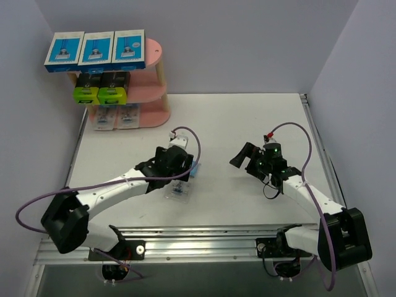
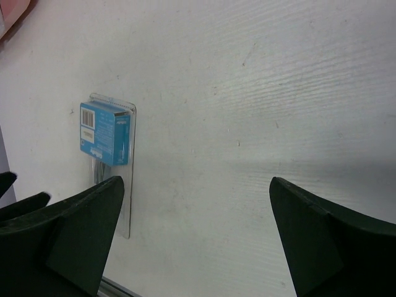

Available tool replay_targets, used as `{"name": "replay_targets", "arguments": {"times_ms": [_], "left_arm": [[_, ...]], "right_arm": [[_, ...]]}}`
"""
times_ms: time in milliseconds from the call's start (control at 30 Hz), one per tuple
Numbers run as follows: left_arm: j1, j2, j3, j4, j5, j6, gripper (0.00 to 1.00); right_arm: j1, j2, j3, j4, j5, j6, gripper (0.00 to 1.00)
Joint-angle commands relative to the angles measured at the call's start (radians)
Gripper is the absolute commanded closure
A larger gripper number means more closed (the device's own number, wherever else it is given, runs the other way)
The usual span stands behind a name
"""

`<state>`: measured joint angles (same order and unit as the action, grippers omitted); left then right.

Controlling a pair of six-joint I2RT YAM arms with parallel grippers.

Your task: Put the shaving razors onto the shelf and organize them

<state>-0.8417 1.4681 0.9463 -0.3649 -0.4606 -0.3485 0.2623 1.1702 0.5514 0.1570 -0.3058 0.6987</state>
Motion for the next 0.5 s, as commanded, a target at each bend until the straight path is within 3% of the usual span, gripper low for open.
{"name": "replay_targets", "arguments": {"times_ms": [0, 100, 133, 167, 233, 467], "left_arm": [[0.003, -0.197, -0.047, 0.054, -0.018, -0.110, 0.06], [0.079, -0.334, -0.167, 0.177, 0.080, -0.211, 0.06], [0.132, -0.354, -0.200, 0.228, 0.302, -0.217, 0.06], [0.250, -0.368, -0.257, 0.266, 0.409, -0.222, 0.06], [0.312, -0.408, -0.283, 0.313, 0.525, -0.213, 0.06], [0.325, -0.502, -0.273, 0.210, 0.470, -0.112, 0.06]], "right_arm": [[-0.012, -0.032, 0.016, 0.005, 0.053, 0.016, 0.00], [-0.020, -0.044, 0.005, 0.029, 0.047, 0.048, 0.00], [-0.021, -0.038, 0.008, 0.030, 0.037, 0.048, 0.00], [-0.023, -0.037, 0.012, 0.027, 0.036, 0.050, 0.00], [-0.024, -0.040, 0.025, 0.012, 0.040, 0.044, 0.00], [-0.028, -0.046, 0.050, -0.020, 0.054, 0.045, 0.00]]}}
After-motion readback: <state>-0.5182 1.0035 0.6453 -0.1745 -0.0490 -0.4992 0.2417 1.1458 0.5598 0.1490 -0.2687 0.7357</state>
